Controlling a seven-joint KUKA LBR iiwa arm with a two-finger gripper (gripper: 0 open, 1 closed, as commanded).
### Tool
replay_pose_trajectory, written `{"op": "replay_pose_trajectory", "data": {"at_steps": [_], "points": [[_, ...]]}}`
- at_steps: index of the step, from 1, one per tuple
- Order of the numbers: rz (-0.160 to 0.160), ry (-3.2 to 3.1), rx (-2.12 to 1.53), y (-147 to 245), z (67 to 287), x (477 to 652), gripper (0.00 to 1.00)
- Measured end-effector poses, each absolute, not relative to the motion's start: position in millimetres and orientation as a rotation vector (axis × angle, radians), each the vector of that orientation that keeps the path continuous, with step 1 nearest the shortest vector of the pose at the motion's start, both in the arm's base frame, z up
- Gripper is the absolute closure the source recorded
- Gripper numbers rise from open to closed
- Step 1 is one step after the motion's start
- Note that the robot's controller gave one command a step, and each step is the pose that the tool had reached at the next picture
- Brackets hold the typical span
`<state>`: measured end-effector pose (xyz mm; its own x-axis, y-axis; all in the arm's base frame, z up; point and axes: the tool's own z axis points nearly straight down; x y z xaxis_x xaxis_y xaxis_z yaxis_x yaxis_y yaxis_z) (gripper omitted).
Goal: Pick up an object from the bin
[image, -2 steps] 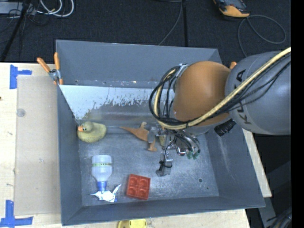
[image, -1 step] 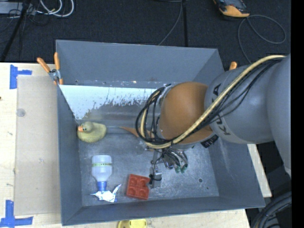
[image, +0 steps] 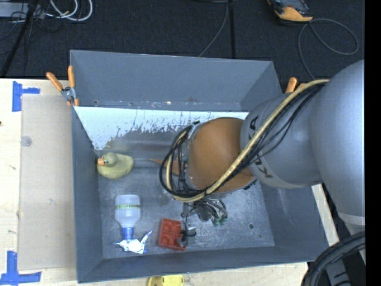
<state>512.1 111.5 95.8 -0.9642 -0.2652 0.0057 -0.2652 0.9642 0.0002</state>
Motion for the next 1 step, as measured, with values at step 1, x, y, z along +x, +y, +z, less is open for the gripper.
{"op": "replay_pose_trajectory", "data": {"at_steps": [1], "points": [[-0.002,-3.050,0.731,135.5,87.4,500.1,1.00]]}}
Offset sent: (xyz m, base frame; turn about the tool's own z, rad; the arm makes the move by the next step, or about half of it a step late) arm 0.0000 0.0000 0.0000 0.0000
